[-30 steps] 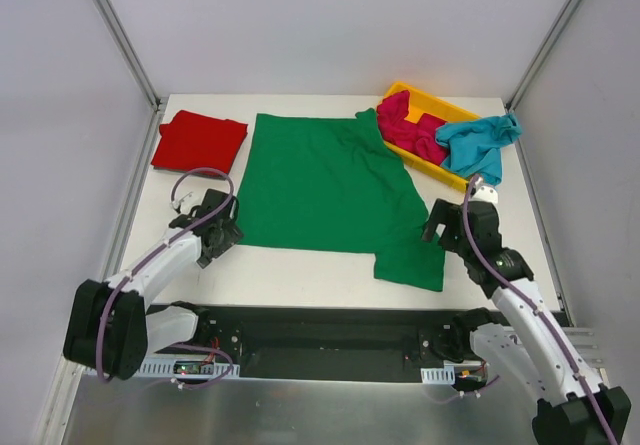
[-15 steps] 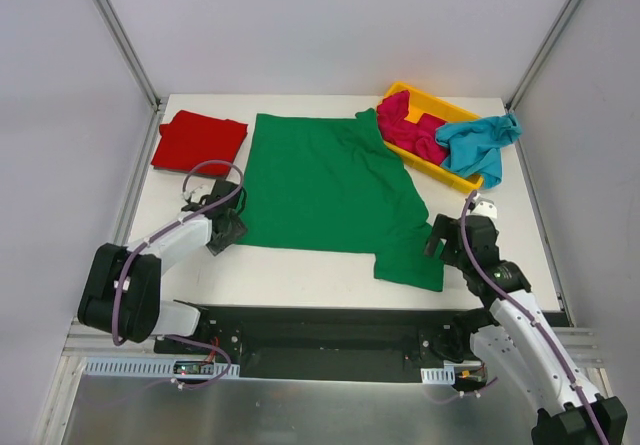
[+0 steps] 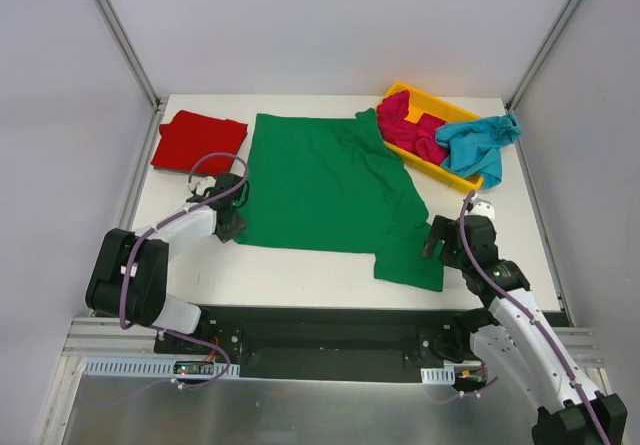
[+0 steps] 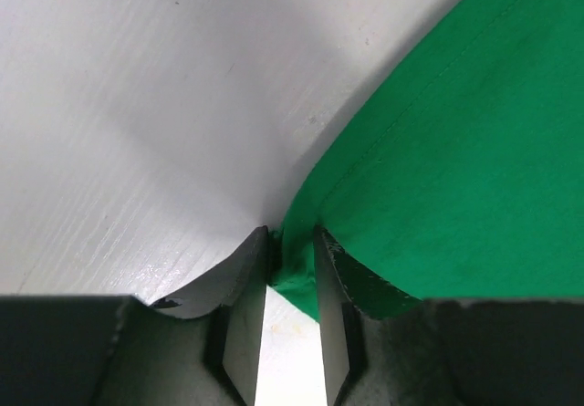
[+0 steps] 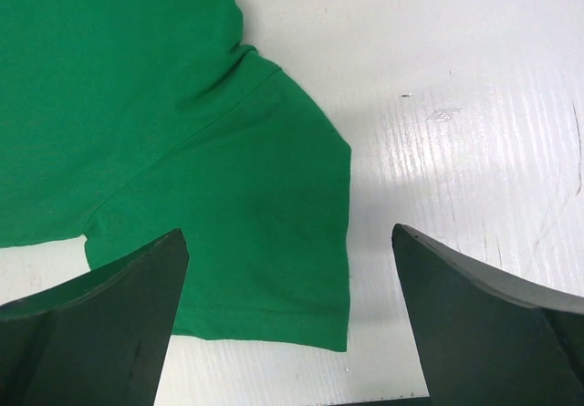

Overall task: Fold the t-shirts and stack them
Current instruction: Flatten out the tshirt

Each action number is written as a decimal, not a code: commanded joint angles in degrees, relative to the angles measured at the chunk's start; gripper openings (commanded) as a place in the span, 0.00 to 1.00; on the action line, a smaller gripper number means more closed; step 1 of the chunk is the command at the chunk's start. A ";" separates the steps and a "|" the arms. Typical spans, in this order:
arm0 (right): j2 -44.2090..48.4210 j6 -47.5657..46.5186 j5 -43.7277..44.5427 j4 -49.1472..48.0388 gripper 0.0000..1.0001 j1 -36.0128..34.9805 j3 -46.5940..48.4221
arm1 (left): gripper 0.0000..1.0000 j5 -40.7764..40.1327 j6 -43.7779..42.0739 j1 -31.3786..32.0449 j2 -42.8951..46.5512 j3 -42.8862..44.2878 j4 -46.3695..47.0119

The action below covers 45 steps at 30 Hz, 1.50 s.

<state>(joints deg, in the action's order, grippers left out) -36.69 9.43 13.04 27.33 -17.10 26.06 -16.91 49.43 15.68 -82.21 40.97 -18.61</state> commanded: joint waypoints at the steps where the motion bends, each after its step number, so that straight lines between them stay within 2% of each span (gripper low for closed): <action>1: 0.74 0.59 -0.12 0.09 0.96 0.14 0.57 | 0.19 3.28 -1.52 -0.13 -1.90 0.25 0.50; 3: 0.56 0.68 0.23 0.09 0.96 0.14 0.57 | 0.00 4.25 -1.53 -0.13 -1.81 -0.01 0.51; 11: -0.58 0.76 3.13 1.23 0.96 0.05 1.09 | 0.00 4.87 -4.08 -0.04 5.21 -3.52 0.68; 14: -0.32 5.14 3.84 4.47 0.96 0.14 2.14 | 0.00 4.95 -4.08 -0.04 10.91 -5.72 0.59; 20: -0.58 11.66 0.68 15.02 0.96 0.14 3.56 | 0.00 5.13 -2.94 -0.04 20.68 -8.97 0.68; 27: -0.93 18.34 -4.41 13.63 0.99 0.14 -1.89 | 0.00 5.66 -2.15 -0.04 23.06 -10.21 0.68; 31: -3.03 18.69 -6.80 11.43 0.89 0.14 -2.60 | 0.00 5.66 -2.32 -0.04 22.98 -10.38 0.68; 33: -4.18 18.69 -7.23 10.47 0.81 0.14 -2.60 | 0.00 5.83 -2.41 -0.04 22.54 -10.39 0.59; 38: -7.52 19.22 -7.42 10.55 0.71 0.14 -2.86 | 0.00 5.83 -2.58 -0.04 22.27 -10.30 0.68; 45: -7.26 20.10 -4.78 14.68 0.71 -0.04 -1.72 | 0.00 5.30 -2.41 -0.04 22.19 -10.65 0.68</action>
<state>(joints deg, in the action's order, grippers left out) -45.01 27.94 6.72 39.33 -17.10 23.44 -11.03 46.96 15.68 -59.99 30.96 -17.19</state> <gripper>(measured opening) 0.707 0.009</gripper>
